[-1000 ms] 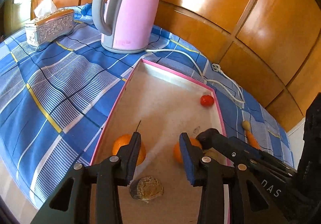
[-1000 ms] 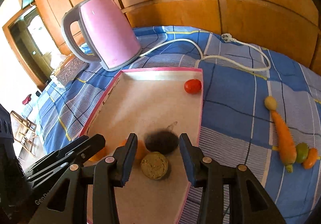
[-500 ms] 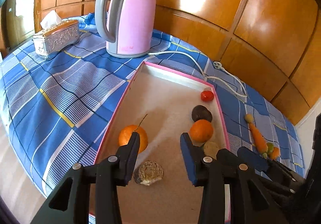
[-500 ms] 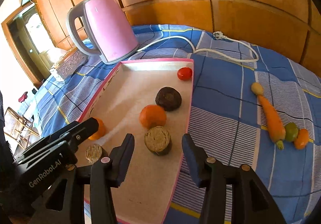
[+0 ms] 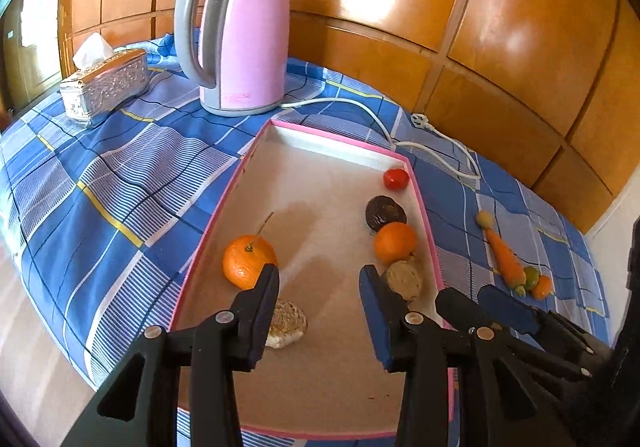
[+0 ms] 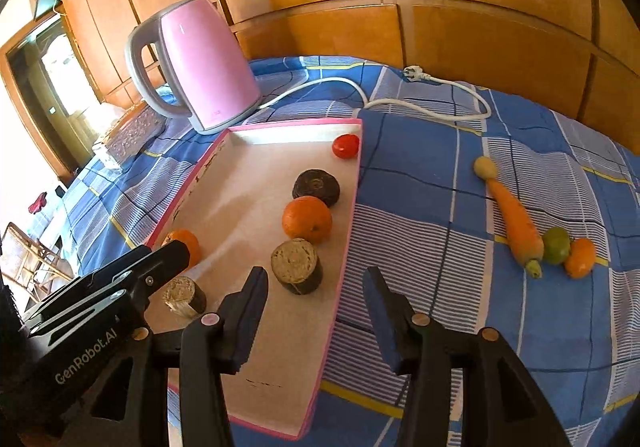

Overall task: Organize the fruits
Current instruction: 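Move both open tools back over the carrot and remaining fruit, then grasp the orange beside the green tomato with the right tool, then grasp the carrot with the left tool while the right tool holds the orange, then lift the carrot with the left tool while the right tool holds the orange, then carry the carrot and orange into the tray and open both tools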

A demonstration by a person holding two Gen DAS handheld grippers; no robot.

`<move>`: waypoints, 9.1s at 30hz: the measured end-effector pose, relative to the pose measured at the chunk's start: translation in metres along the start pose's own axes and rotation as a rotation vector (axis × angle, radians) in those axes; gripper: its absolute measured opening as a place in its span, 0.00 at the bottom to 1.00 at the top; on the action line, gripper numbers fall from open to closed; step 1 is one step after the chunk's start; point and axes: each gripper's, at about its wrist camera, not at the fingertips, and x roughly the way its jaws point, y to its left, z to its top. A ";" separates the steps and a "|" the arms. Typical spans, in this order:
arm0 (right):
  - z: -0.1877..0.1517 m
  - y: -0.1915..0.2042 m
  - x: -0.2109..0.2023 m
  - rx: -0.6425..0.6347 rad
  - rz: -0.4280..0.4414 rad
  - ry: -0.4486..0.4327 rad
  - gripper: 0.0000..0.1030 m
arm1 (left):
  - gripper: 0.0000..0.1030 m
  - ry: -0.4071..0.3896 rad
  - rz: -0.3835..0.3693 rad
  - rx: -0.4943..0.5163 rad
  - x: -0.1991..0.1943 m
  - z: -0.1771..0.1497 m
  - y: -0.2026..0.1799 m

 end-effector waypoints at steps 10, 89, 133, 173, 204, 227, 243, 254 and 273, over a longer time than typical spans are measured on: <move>-0.008 -0.021 -0.015 0.027 -0.046 -0.035 0.49 | 0.41 0.013 -0.045 0.077 0.000 -0.008 -0.028; -0.021 -0.239 -0.019 0.333 -0.350 -0.048 0.35 | 0.40 0.222 -0.266 0.345 0.085 -0.021 -0.192; -0.029 -0.248 -0.017 0.371 -0.282 -0.093 0.36 | 0.34 0.288 -0.359 0.249 0.119 -0.026 -0.210; -0.030 -0.245 -0.017 0.358 -0.291 -0.089 0.35 | 0.31 0.139 -0.259 0.424 0.103 -0.058 -0.220; -0.077 -0.191 -0.047 0.223 -0.308 -0.053 0.34 | 0.31 0.140 -0.237 0.425 0.068 -0.082 -0.193; -0.085 -0.172 -0.055 0.253 -0.235 -0.031 0.33 | 0.30 0.097 -0.269 0.434 0.040 -0.083 -0.187; -0.078 -0.155 -0.059 0.231 -0.193 -0.036 0.33 | 0.29 0.025 -0.292 0.372 0.011 -0.063 -0.170; -0.060 -0.129 -0.058 0.176 -0.134 -0.039 0.33 | 0.29 -0.008 -0.284 0.301 -0.001 -0.045 -0.144; -0.011 -0.049 -0.035 -0.024 0.026 -0.030 0.33 | 0.29 -0.057 -0.151 0.092 0.004 0.008 -0.040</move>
